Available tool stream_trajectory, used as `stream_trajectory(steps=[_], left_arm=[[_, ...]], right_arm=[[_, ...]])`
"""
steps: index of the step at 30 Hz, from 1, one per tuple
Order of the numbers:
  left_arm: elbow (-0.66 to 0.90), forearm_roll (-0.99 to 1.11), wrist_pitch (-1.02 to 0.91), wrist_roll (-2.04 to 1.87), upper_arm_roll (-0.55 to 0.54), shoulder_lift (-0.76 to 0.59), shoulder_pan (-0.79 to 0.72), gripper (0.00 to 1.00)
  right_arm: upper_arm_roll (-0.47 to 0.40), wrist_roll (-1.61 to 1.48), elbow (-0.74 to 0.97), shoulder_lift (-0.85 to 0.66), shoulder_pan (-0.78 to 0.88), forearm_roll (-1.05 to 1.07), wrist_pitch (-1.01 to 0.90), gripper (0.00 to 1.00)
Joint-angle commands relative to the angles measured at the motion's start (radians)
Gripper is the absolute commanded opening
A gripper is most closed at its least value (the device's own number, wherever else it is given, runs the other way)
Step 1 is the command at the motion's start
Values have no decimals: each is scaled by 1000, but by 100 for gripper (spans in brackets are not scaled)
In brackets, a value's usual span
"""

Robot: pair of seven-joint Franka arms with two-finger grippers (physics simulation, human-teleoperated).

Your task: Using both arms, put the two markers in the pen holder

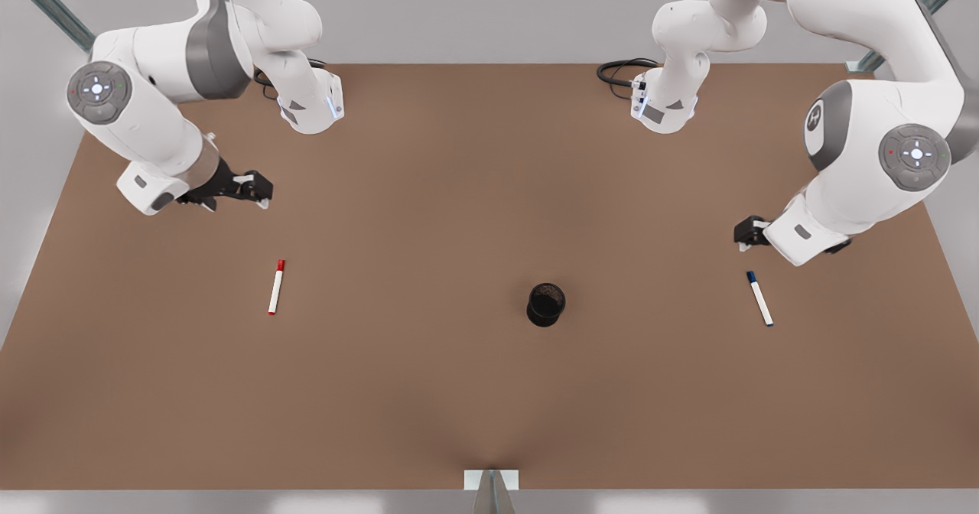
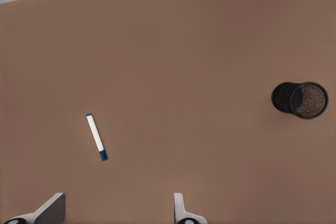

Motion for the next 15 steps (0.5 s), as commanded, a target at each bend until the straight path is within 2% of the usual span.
stream_trajectory(steps=[1,3,8,10,15], left_arm=[[1,1,18,12,-1,-1,1,100],[1,-53,35,19,3,5,67,100],[-16,-80,224,59,11,166,192,100],[-123,-81,404,142,11,209,241,100],[-294,-79,650,165,14,238,258,100]], right_arm=[[-3,74,4,-1,-36,0,30,100],[-1,74,4,1,-36,0,30,100],[-1,74,11,7,-38,0,32,100],[-3,74,11,7,-38,3,32,100],[-3,74,11,10,-38,2,33,100]])
